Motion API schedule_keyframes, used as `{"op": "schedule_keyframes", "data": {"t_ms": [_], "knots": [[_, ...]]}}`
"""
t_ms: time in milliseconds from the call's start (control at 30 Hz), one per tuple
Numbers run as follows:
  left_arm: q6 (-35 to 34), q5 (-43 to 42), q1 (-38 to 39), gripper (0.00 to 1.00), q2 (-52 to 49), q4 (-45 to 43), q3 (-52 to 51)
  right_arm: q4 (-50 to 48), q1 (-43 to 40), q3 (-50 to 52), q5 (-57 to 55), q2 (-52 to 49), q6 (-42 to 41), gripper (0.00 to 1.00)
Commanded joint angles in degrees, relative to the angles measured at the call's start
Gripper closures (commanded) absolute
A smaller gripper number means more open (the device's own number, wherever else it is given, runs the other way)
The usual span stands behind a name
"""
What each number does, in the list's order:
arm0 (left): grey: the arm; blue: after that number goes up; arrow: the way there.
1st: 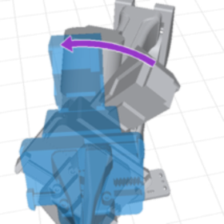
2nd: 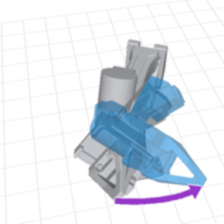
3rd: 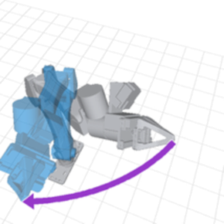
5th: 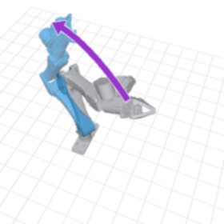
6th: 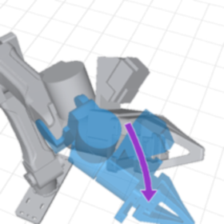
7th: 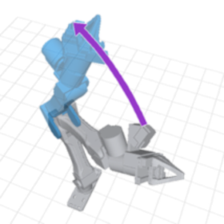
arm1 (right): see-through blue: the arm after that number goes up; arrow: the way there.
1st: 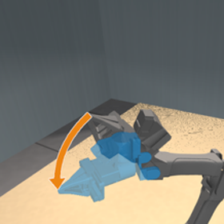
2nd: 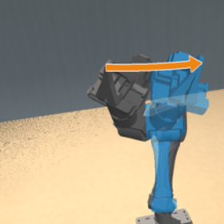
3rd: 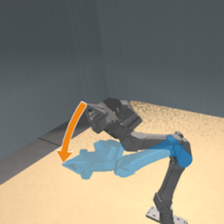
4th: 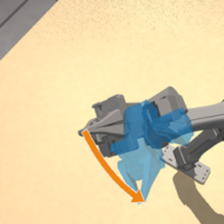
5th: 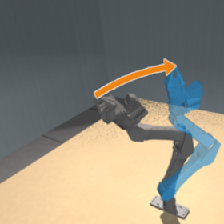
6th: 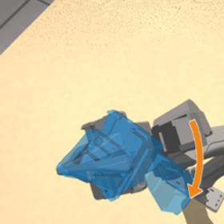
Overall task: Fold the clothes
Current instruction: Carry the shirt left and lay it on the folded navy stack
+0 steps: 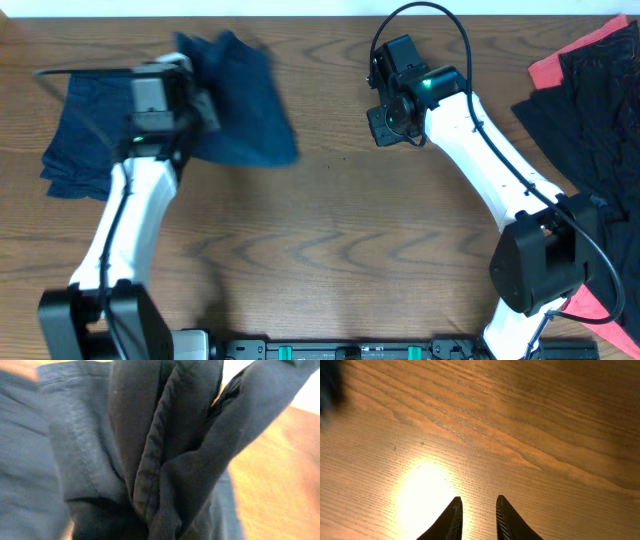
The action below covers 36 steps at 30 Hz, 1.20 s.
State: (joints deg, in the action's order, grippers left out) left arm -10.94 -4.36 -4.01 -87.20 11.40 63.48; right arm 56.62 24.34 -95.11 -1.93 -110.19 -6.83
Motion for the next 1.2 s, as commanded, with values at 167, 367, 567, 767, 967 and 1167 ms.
{"op": "schedule_keyframes", "data": {"t_ms": [167,367,567,767,967,1167], "knots": [[-14.2,12.6,-12.2,0.94,-1.7,-5.8,0.4,1.8,0.2,-0.3,0.0,-0.1,-0.4,0.79],[-29.6,9.7,-18.1,0.94,-5.0,-9.2,0.4,3.9,0.2,-0.3,-0.2,-0.1,-0.4,0.79],[-32.7,9.4,-18.9,0.94,-8.0,-9.2,0.4,3.9,0.2,-0.3,-0.2,-0.1,-1.5,0.79],[-32.9,3.9,-18.9,0.94,-8.2,-16.5,0.4,4.3,0.2,-0.3,-0.2,-0.1,-1.5,0.79],[-32.9,3.3,-18.9,0.94,-8.2,-24.9,0.4,4.5,0.1,-0.3,-0.2,-0.1,-1.5,0.79],[-32.9,3.5,-19.4,0.94,-8.2,-34.0,0.4,5.8,0.0,-0.3,-1.7,-0.1,-1.4,0.78]]}}
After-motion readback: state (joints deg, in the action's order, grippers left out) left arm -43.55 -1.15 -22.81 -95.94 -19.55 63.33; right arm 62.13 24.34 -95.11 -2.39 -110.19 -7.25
